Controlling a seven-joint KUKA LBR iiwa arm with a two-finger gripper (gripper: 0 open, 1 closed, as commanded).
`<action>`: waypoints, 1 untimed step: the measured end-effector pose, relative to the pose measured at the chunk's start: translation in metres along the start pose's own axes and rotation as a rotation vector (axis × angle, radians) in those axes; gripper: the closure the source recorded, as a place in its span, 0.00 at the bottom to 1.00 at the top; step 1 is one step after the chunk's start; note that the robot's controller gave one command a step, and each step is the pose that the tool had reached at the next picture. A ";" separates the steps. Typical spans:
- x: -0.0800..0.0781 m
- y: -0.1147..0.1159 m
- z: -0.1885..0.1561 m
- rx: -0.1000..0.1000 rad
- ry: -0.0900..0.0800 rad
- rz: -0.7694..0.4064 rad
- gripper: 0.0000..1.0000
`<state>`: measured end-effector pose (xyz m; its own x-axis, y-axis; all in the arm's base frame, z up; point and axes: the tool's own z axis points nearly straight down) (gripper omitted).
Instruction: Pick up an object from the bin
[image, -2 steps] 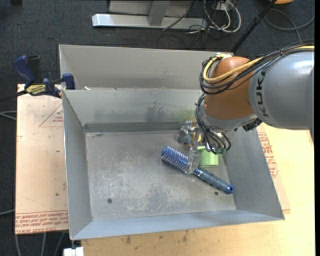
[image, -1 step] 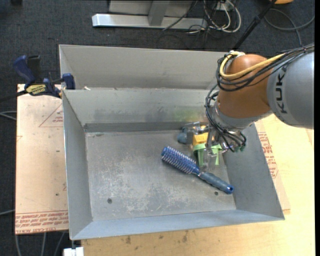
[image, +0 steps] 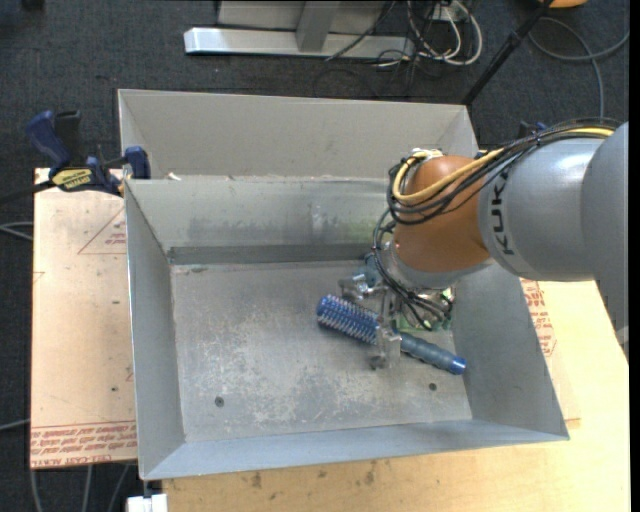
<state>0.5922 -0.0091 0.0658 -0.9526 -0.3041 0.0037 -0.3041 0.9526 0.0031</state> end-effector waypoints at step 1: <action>-0.001 0.000 -0.003 0.000 -0.004 0.001 1.00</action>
Offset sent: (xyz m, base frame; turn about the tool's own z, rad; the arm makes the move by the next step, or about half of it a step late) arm 0.0000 0.0000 0.0000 0.0000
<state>0.5933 -0.0090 0.0690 -0.9529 -0.3034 -0.0003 -0.3034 0.9529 0.0028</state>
